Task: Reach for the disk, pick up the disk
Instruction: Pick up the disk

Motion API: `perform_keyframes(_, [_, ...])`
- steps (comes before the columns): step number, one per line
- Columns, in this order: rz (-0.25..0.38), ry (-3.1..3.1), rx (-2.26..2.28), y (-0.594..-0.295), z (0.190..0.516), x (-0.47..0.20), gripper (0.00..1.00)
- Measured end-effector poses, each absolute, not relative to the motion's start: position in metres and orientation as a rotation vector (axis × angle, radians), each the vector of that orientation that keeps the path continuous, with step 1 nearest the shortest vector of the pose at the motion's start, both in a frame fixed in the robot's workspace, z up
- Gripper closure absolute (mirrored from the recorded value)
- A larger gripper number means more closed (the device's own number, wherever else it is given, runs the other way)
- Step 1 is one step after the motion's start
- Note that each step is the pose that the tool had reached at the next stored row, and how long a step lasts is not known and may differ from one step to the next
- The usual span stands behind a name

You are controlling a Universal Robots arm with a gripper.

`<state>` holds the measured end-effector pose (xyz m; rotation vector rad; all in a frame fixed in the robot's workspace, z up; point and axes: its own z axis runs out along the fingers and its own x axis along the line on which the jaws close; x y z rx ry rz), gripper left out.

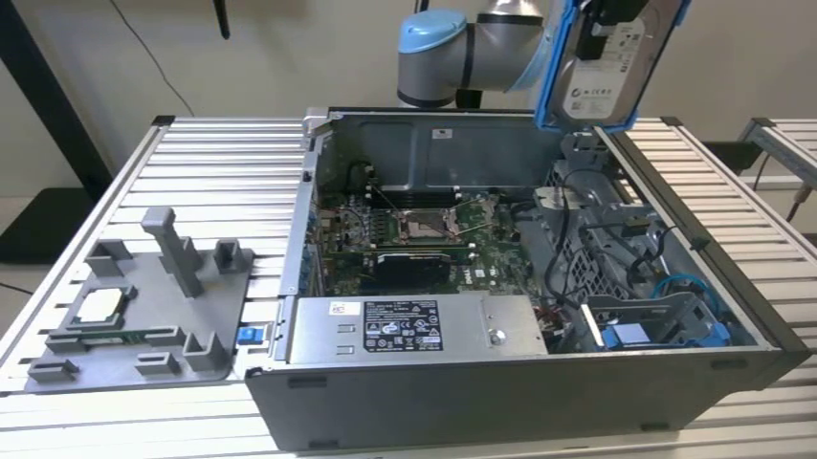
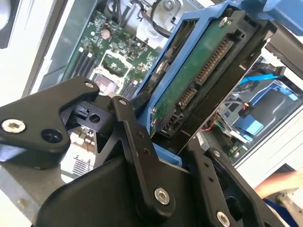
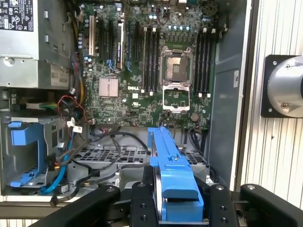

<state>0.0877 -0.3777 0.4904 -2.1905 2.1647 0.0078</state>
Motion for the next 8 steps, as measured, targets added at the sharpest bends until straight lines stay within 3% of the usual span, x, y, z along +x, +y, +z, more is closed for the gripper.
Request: perform_keyframes(8, [0.008, 2.167, -2.189, -0.401, 0.489, 0.087, 1.0])
